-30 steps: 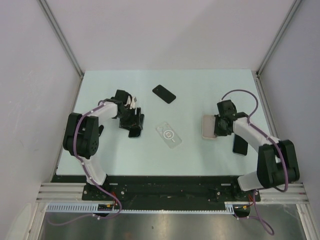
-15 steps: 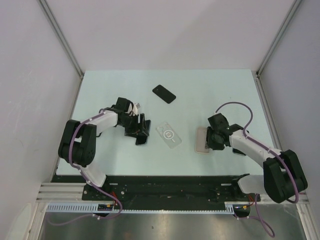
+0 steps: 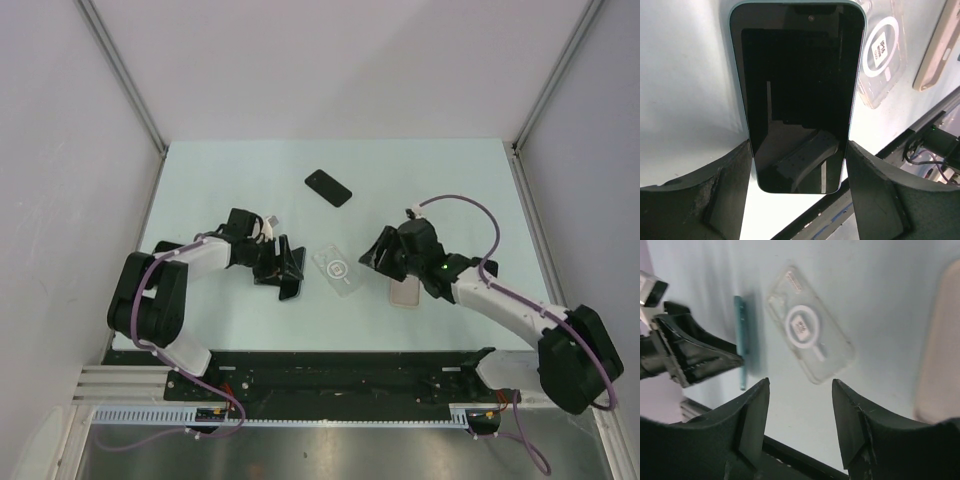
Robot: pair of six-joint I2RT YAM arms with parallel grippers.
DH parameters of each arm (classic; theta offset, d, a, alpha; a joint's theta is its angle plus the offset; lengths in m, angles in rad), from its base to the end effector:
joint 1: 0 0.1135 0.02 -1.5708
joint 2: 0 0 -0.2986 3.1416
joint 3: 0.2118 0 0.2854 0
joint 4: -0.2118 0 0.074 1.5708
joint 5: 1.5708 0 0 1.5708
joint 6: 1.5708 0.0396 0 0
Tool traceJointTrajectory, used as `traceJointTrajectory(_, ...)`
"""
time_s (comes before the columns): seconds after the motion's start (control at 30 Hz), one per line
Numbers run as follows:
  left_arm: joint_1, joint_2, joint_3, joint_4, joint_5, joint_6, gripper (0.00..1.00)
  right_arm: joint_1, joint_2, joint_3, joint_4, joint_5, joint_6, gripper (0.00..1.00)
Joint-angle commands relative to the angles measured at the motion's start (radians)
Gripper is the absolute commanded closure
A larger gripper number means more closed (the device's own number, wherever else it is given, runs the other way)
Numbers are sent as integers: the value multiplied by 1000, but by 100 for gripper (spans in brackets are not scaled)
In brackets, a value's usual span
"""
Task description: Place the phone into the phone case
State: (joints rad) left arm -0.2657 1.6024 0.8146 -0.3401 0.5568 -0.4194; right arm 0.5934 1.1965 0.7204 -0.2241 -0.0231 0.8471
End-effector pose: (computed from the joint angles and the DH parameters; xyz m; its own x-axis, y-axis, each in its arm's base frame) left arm 0.2984 -0.1029 0.1593 -0.9760 -0.0927 -0.1970 0.0482 0.7905 -0.6106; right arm 0.2260 0.1535 0.2437 -0.7836 0.3751 -0.4952 0.0205 0.8123 0.5829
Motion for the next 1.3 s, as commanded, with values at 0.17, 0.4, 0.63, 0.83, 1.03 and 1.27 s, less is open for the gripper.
traceJointTrajectory(0.17, -13, -19, -54, 70, 98, -65, 37, 155, 337, 222, 328, -30, 185, 46)
traceJointTrajectory(0.4, -26, -12, -58, 81, 111, -67, 37, 201, 515, 321, 353, -60, 202, 53)
traceJointTrajectory(0.63, -35, -24, -61, 90, 114, -75, 37, 241, 580, 359, 335, -51, 176, 59)
traceJointTrajectory(0.83, -35, -29, -63, 92, 109, -78, 36, 269, 629, 373, 293, -51, 182, 61)
traceJointTrajectory(1.03, -35, -38, -68, 92, 104, -78, 36, 279, 652, 375, 293, -47, 185, 68)
traceJointTrajectory(1.27, -36, -58, -71, 92, 109, -78, 32, 279, 650, 376, 312, -57, 173, 92)
